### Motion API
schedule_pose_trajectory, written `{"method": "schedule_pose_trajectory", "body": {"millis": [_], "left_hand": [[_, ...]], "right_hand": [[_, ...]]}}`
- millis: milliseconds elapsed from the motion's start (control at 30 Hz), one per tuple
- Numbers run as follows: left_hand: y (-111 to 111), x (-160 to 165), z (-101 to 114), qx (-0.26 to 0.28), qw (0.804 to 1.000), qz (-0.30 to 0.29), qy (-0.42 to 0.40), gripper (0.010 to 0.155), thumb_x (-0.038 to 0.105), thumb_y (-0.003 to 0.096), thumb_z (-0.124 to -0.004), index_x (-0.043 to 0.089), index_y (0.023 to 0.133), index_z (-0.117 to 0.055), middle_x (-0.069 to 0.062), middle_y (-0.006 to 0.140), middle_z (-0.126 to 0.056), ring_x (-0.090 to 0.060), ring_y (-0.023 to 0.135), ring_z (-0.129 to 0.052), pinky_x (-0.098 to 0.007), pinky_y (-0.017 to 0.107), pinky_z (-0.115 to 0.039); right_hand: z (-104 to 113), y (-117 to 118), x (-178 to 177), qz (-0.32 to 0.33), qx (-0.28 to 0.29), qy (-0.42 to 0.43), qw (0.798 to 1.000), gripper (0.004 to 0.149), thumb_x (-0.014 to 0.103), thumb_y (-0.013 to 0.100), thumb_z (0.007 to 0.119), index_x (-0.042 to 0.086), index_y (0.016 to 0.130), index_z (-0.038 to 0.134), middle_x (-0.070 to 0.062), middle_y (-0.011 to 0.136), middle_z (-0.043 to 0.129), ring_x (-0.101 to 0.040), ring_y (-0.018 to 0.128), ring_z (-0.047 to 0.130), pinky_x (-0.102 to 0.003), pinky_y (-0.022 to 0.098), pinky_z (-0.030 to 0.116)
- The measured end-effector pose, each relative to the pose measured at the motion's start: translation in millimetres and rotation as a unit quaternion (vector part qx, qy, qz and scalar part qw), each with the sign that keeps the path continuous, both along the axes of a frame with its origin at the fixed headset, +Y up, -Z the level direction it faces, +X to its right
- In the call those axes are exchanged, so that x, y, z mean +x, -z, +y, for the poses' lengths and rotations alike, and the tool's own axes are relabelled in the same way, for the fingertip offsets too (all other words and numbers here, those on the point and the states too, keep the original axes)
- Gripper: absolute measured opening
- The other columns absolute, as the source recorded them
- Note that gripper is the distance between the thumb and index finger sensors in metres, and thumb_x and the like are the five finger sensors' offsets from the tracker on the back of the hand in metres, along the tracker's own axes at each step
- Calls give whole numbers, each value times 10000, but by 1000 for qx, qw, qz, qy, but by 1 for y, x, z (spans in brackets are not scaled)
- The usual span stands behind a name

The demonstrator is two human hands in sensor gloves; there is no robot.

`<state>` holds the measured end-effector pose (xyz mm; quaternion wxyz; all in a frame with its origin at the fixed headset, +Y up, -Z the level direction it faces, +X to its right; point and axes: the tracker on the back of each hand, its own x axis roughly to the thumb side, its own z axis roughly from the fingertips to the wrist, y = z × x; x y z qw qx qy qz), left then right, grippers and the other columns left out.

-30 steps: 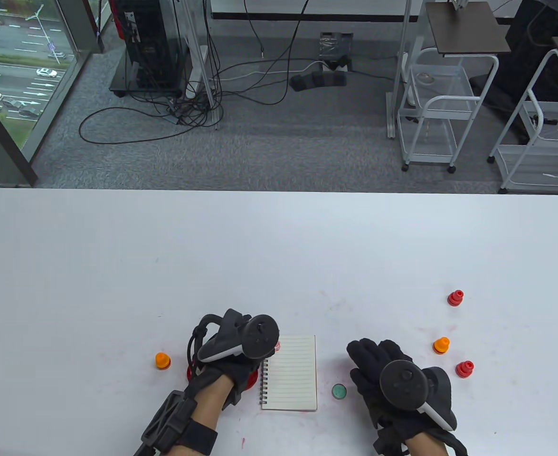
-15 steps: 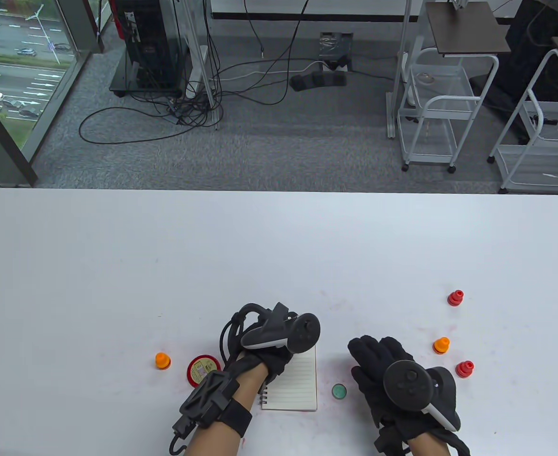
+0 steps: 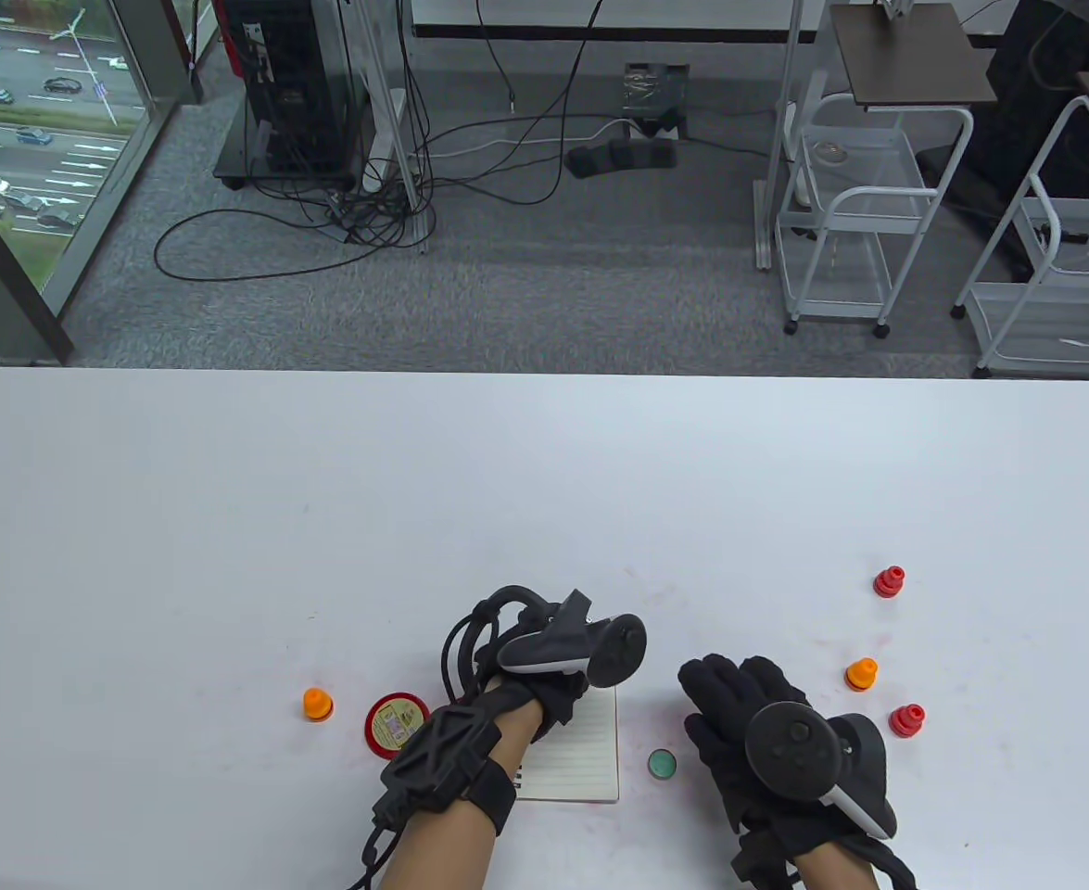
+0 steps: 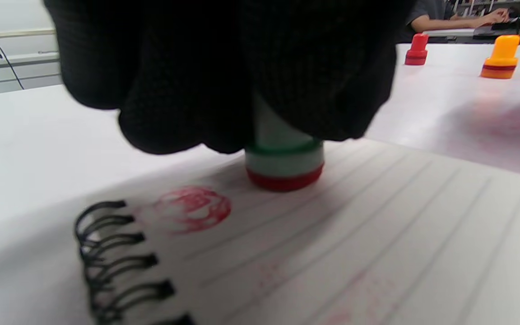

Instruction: Stamp reward stamp onto notebook

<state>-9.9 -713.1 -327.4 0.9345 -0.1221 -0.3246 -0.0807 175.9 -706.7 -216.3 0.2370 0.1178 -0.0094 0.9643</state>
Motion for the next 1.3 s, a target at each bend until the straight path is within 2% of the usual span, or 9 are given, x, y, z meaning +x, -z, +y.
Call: {"method": "schedule_pose_trajectory", "body": {"millis": [367,567,633,733,800,867,1033,1133,1300], "left_hand": [[7,18,1,-16,997,-11,69,446,363,265,-955,252,690,-1031,-66,635,-1080,-149,426,-1086,-383,484,-955],[2,13,1,-1,999,-10,53,446,370,266,-955,257,692,-1027,-52,636,-1075,-144,425,-1081,-379,483,-954],[-2,10,1,14,999,-26,44,448,371,264,-957,257,692,-1025,-55,634,-1072,-144,423,-1078,-379,482,-952],[-10,0,-1,28,999,-25,13,450,366,286,-947,252,717,-1006,-63,660,-1046,-150,446,-1056,-386,499,-928],[-15,-7,-2,44,999,-28,0,452,366,335,-915,252,769,-968,-63,715,-1015,-156,501,-1034,-401,525,-900],[-18,-13,5,41,999,-19,-14,466,361,363,-897,264,816,-951,-49,776,-1012,-167,566,-1040,-422,542,-889],[-40,-38,54,109,982,20,-153,472,354,393,-880,240,848,-932,-75,805,-994,-192,579,-1031,-442,535,-876],[-59,-60,69,131,972,31,-195,473,359,401,-878,239,855,-928,-76,811,-992,-192,580,-1029,-444,537,-874],[-87,-104,63,125,961,59,-241,474,362,409,-871,240,863,-924,-73,823,-987,-193,591,-1027,-445,543,-873]], "right_hand": [[2,-1,2,-5,-1,-3,1000,543,360,479,734,209,999,688,-140,1076,727,-603,944,596,-770,623,551],[2,-1,0,0,-4,-8,1000,540,362,481,733,212,998,689,-137,1077,725,-602,943,599,-768,622,555],[2,-1,0,2,-5,-9,1000,541,362,480,733,211,998,690,-140,1077,727,-602,943,598,-767,622,556],[2,-1,-1,5,-6,-11,1000,542,363,480,733,213,999,687,-140,1078,725,-603,943,598,-767,622,556],[2,-1,-2,7,-5,-10,1000,544,363,481,733,213,1001,684,-141,1079,725,-603,944,596,-767,623,556],[3,-1,-1,7,-2,-6,1000,544,363,481,733,214,1002,684,-139,1080,723,-605,943,595,-768,623,554],[1,-2,-2,7,-6,-10,1000,545,362,480,736,212,1002,684,-144,1084,714,-607,945,587,-767,623,554],[-1,-2,-6,13,-10,-20,1000,548,361,478,742,214,1003,681,-136,1086,714,-605,946,589,-765,624,557],[-6,-4,-12,23,-17,-40,999,560,357,469,761,217,1004,676,-136,1081,718,-600,948,589,-761,625,561]]}}
